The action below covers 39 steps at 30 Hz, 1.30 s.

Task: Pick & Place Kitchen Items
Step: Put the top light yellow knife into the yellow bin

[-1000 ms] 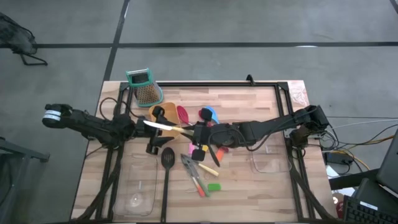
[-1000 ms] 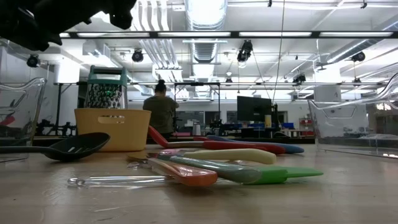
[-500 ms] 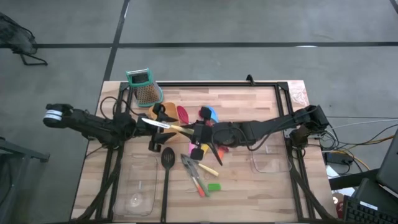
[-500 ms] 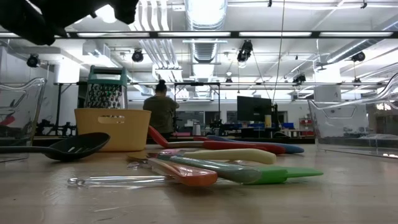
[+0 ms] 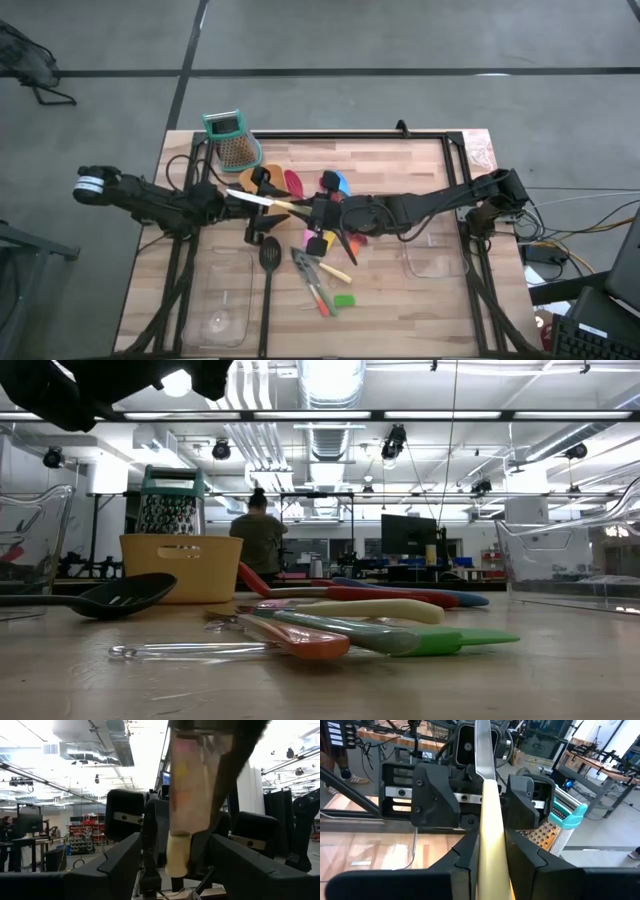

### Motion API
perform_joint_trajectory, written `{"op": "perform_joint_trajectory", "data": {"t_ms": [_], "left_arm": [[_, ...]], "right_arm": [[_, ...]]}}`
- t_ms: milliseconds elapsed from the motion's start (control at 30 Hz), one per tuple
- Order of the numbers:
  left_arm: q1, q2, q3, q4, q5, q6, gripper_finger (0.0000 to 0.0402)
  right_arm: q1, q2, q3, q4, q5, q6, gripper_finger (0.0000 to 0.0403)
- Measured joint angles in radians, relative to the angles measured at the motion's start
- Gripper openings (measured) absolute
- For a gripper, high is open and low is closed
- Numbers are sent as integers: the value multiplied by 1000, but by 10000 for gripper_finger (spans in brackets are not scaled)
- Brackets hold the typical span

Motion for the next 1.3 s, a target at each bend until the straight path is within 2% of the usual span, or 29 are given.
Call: {"op": "perform_joint_trajectory", "data": {"t_ms": [133,267,500,733,933,1067,1300], "left_arm": [[0,0,-2,-2,0,0,212],[0,0,-2,-2,1,2,156],[0,-1,-5,-8,4,-1,58],[1,-2,-5,-36,-4,-1,53],[1,-18,-7,-92,-28,-67,54],[0,-76,-8,-258,-83,-117,55],[1,-261,-1,-735,-309,-213,56]], "right_arm": [[0,0,0,-1,-1,5,79],[0,0,0,-1,0,14,90],[0,0,-3,-34,-8,14,69],[-1,0,-9,-67,-8,33,110],[-1,-1,-9,-149,-8,34,137],[0,-2,-9,-241,-6,39,149],[2,-3,-9,-403,-9,130,167]]}}
